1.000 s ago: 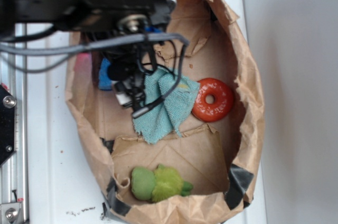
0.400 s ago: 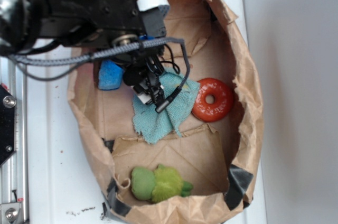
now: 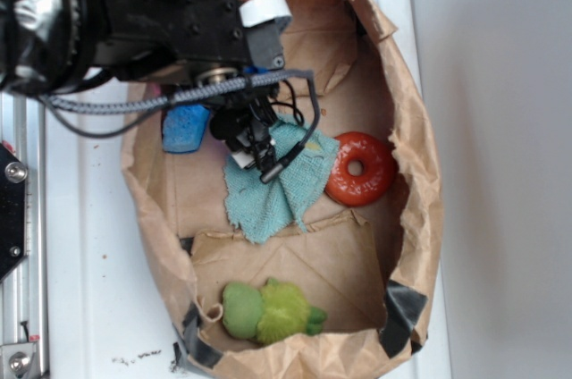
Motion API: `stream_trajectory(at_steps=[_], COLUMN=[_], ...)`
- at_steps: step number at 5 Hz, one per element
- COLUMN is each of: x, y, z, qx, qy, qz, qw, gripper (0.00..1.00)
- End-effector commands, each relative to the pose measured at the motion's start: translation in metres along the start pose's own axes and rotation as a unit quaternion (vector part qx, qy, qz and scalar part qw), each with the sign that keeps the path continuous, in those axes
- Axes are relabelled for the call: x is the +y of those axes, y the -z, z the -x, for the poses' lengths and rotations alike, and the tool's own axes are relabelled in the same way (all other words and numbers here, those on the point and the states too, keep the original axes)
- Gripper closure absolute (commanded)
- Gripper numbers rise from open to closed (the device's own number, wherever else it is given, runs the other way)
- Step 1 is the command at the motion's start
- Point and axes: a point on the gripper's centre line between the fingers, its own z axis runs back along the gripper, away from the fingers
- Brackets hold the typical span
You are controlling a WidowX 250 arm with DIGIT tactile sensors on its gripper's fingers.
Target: Grab the blue sponge.
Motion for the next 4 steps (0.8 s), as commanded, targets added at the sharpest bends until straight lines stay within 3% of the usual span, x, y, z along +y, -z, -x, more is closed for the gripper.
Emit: stream_trajectory(at_steps=[1,2,4], x=[0.026,0.033,0.033], y=[-0.021,-0.035,-0.035], z=[0.004,0.009,0.01], qx=[0.033,0.041,0.04], qy=[0.036,0.05,0.039], qz=[-0.001,0.021,0.023], qw=[0.999,0.998,0.998], gripper=[0.0,0.0,0.0])
